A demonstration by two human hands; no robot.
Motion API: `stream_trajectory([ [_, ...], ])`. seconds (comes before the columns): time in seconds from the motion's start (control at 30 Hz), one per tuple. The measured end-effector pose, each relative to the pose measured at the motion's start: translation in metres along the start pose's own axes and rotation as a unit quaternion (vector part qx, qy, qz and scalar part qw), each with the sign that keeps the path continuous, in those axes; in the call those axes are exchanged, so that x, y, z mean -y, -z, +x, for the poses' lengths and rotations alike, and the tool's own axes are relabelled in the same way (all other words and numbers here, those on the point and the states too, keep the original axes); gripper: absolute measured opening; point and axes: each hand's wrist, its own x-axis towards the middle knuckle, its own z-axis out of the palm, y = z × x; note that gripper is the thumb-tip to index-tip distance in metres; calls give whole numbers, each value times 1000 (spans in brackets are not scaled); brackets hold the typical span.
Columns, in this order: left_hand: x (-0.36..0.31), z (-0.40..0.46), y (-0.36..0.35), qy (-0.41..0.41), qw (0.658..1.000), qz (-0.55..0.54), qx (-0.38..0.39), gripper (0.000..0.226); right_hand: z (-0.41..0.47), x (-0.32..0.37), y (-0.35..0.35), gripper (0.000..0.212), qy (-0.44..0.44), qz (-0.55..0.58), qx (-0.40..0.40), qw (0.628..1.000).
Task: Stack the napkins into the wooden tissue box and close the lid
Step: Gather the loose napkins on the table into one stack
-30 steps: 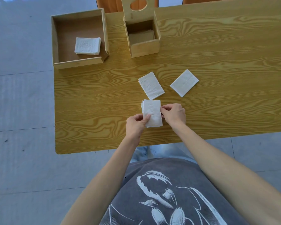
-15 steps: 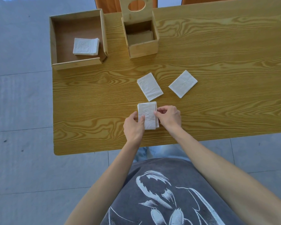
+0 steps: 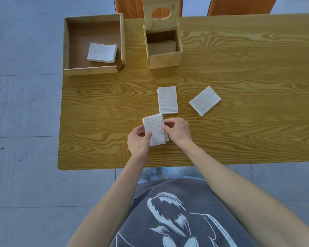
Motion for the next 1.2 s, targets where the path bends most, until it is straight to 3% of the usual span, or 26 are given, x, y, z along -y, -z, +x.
stream_trajectory([
  [0.2, -3, 3, 0, -14, 999, 49, -15, 36, 20, 8, 16, 26, -54, -19, -97, 994],
  [0.47, -6, 3, 3, -13, 998, 52, -22, 30, 51, 31, 29, 49, -91, -64, -93, 989],
  [0.8, -6, 6, 5, -7, 998, 51, -28, 24, 59, 38, 24, 27, -127, -88, -81, 985],
  [1.2, -2, 1, 6, -22, 999, 37, -18, 25, 51, 23, 19, 28, -73, 21, -113, 991],
])
